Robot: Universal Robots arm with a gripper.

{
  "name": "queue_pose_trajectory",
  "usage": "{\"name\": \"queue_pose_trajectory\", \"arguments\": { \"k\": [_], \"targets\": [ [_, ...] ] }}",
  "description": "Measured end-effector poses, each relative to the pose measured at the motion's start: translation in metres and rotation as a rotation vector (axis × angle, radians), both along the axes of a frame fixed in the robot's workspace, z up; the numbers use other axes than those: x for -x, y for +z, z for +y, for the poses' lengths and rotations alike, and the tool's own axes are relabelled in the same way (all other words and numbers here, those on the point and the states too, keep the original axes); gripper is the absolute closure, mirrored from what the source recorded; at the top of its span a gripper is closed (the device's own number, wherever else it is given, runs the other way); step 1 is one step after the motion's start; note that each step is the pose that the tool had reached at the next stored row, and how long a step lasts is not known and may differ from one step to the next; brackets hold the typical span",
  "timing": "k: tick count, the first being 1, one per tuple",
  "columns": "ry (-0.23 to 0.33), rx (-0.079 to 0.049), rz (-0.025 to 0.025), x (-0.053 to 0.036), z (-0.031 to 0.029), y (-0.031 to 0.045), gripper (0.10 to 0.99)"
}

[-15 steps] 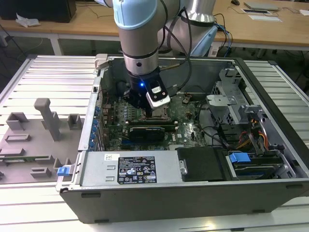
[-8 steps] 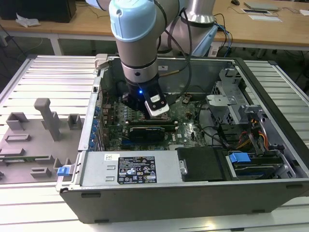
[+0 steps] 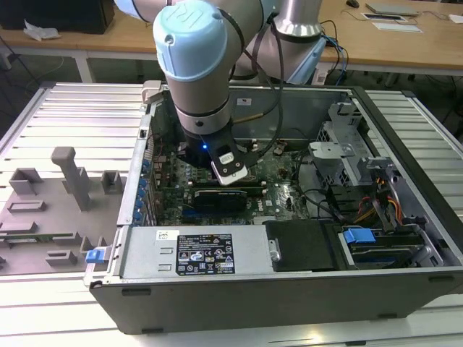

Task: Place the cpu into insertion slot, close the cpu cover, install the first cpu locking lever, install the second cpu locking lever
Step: 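Install the second cpu locking lever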

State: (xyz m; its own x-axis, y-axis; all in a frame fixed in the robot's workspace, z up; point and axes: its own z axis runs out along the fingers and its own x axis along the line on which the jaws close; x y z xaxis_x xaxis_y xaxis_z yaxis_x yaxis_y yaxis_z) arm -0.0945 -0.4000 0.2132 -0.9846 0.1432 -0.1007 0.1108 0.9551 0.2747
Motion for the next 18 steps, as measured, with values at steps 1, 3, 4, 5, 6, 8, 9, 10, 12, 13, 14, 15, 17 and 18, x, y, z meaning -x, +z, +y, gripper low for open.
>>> {"name": "queue_pose_trajectory", "arguments": {
  "k": [1, 3, 4, 5, 6, 8, 9, 10, 12, 13, 14, 15, 17, 18],
  "targets": [
    [0.001, -0.004, 0.0000, 0.0005, -0.0001, -0.0010, 0.980],
    [0.003, -0.011, -0.0001, 0.0010, -0.0002, -0.0039, 0.980],
    [0.005, -0.015, -0.0001, 0.0017, -0.0002, -0.0068, 0.980],
    [0.006, -0.016, 0.0001, 0.0026, -0.0002, -0.0081, 0.980],
    [0.006, -0.017, 0.0001, 0.0034, -0.0003, -0.0090, 0.980],
    [0.007, -0.022, -0.0001, 0.0045, -0.0002, -0.0117, 0.980],
    [0.007, -0.024, -0.0001, 0.0051, 0.0004, -0.0129, 0.980],
    [0.008, -0.024, 0.0000, 0.0057, 0.0016, -0.0138, 0.980],
    [0.009, -0.025, 0.0000, 0.0065, 0.0033, -0.0144, 0.980],
    [0.010, -0.025, 0.0000, 0.0067, 0.0044, -0.0147, 0.980],
    [0.010, -0.026, 0.0000, 0.0069, 0.0054, -0.0149, 0.980],
    [0.011, -0.026, -0.0001, 0.0076, 0.0078, -0.0156, 0.980],
    [0.012, -0.026, -0.0002, 0.0089, 0.0096, -0.0168, 0.980],
    [0.012, -0.026, -0.0003, 0.0097, 0.0103, -0.0173, 0.980]
  ]
}}
